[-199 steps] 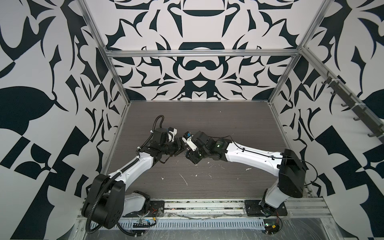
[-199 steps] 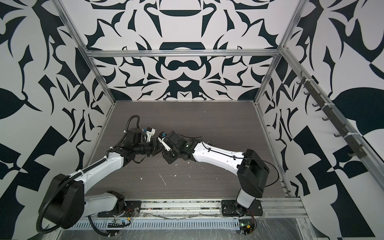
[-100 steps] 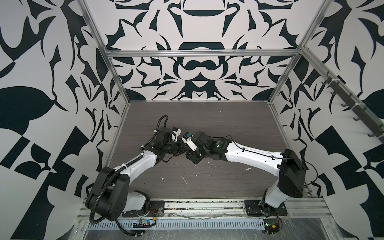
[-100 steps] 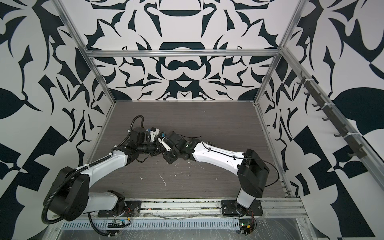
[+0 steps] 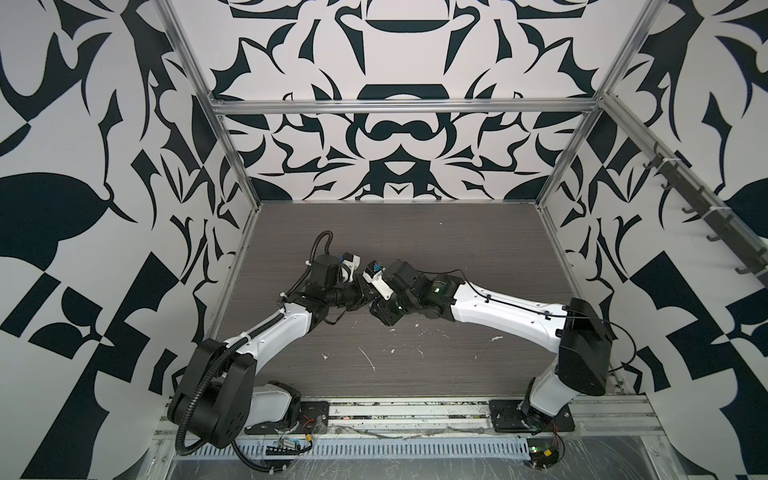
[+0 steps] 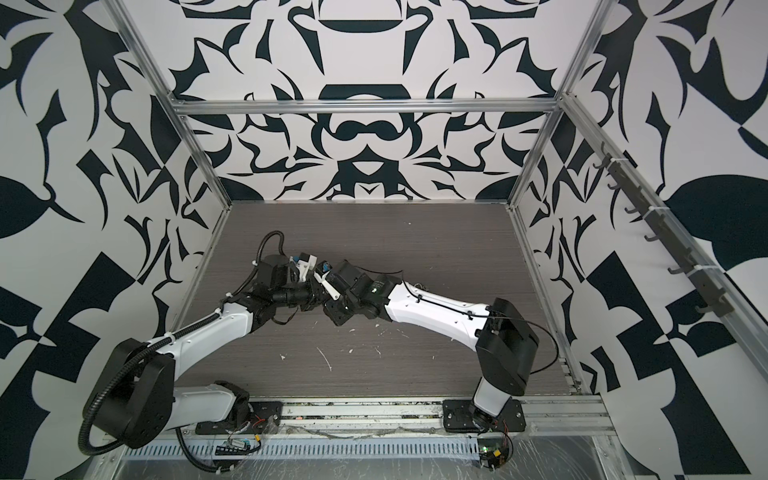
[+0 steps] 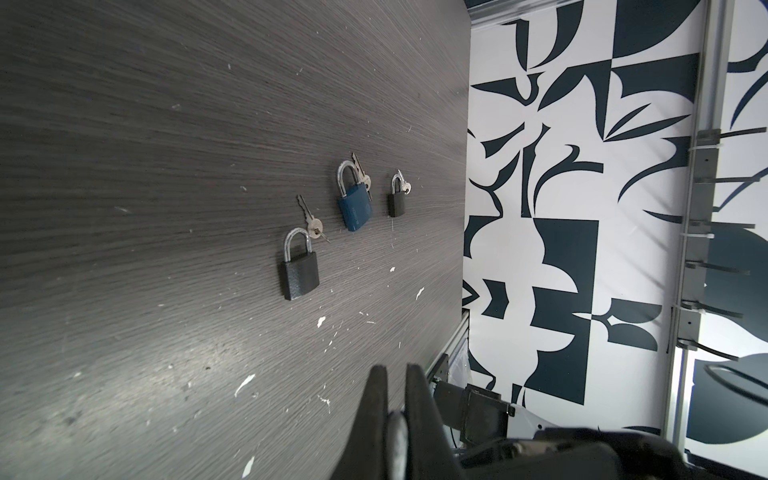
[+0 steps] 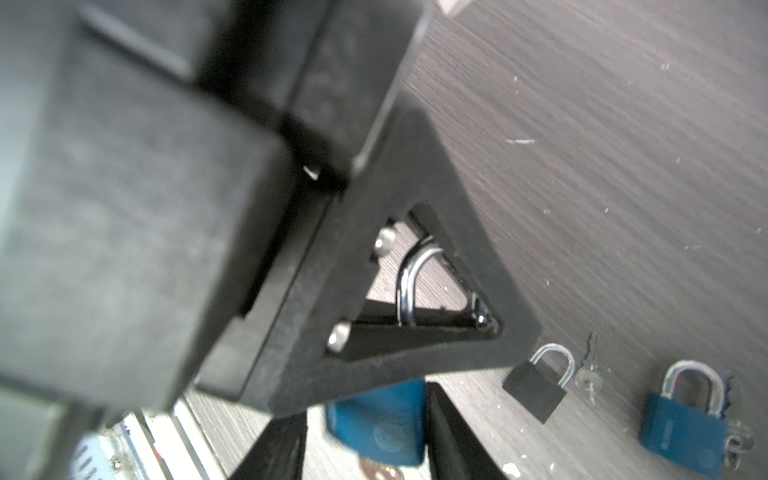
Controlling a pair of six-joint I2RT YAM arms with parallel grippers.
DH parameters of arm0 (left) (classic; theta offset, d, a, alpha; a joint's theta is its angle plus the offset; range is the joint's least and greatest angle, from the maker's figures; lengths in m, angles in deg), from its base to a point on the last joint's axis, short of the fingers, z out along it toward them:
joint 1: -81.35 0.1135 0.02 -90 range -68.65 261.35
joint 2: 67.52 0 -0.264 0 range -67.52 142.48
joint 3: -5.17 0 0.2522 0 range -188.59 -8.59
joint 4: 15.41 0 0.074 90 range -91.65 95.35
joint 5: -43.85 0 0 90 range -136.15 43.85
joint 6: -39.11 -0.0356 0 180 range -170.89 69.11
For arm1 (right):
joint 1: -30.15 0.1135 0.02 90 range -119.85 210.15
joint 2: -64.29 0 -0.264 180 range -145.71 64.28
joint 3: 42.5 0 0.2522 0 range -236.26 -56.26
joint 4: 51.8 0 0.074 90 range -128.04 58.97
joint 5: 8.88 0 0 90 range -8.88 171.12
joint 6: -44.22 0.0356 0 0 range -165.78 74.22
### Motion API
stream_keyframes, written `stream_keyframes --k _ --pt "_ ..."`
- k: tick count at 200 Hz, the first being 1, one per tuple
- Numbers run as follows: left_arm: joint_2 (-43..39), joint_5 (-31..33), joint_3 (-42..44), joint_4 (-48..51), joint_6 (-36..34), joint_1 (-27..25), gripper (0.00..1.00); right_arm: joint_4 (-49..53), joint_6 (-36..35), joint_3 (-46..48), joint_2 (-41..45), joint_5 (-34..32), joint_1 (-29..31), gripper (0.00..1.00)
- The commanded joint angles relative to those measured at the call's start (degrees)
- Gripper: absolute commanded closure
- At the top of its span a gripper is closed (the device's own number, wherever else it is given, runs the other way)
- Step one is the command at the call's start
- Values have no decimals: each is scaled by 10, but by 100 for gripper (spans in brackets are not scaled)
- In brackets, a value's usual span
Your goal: Lock with the key
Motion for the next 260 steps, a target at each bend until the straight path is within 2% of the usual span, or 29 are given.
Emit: stream_keyframes --k 1,32,80,118,148,195,260 --pt "-51 31 14 -58 59 -1 100 -54 19 16 64 41 -16 48" --pt "-111 91 20 -82 127 -1 100 -102 44 71 133 117 -64 46" --pt "-189 178 17 -68 251 -2 100 -185 -20 126 236 109 -78 50" --pt "-213 199 36 -87 362 -3 100 -229 -46 117 234 118 -79 52" --pt "-212 194 36 -111 372 -4 100 -280 -29 119 218 129 -78 51" --pt "-209 200 52 -144 387 -6 100 -351 -24 151 213 105 -79 51" --pt "-182 188 60 -202 409 -6 100 -373 -22 164 198 100 -78 51"
